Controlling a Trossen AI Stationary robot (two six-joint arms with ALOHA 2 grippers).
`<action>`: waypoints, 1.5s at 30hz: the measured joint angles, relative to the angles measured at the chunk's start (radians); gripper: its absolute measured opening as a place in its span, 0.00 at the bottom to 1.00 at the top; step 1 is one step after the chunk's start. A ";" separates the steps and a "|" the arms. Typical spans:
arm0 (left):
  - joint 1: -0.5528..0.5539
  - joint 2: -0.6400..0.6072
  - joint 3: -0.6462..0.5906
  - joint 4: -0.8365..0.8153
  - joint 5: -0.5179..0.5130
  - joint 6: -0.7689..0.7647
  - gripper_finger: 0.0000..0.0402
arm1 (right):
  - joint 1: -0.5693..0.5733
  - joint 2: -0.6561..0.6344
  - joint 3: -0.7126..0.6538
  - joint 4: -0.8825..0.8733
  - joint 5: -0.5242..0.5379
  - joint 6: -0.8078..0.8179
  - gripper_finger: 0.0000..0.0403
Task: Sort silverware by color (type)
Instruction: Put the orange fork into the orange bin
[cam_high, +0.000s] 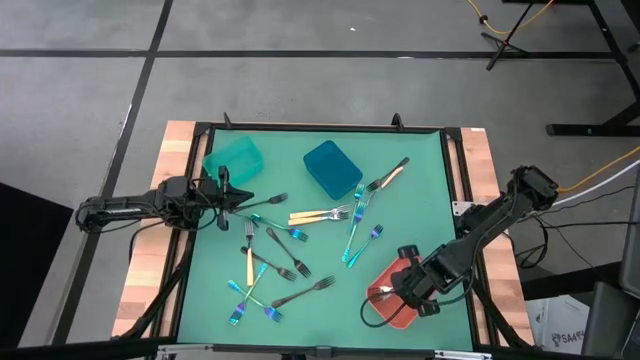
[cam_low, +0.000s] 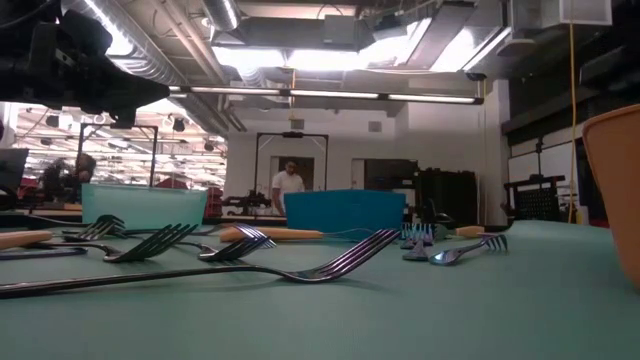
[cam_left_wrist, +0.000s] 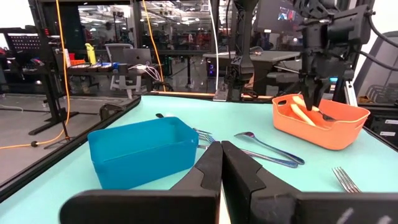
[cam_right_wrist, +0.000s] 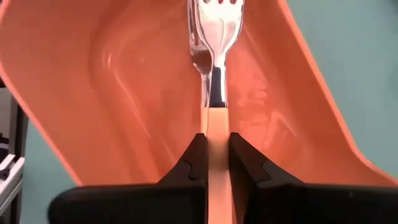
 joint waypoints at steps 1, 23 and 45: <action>0.000 0.000 0.000 0.000 0.000 0.000 0.00 | 0.000 0.000 -0.011 0.013 0.000 -0.005 0.04; 0.000 0.000 0.000 0.000 0.000 0.000 0.00 | 0.000 0.000 -0.108 0.088 0.001 -0.014 0.04; 0.000 0.000 0.000 0.000 0.000 0.000 0.00 | 0.000 0.001 -0.108 0.086 0.004 -0.015 0.18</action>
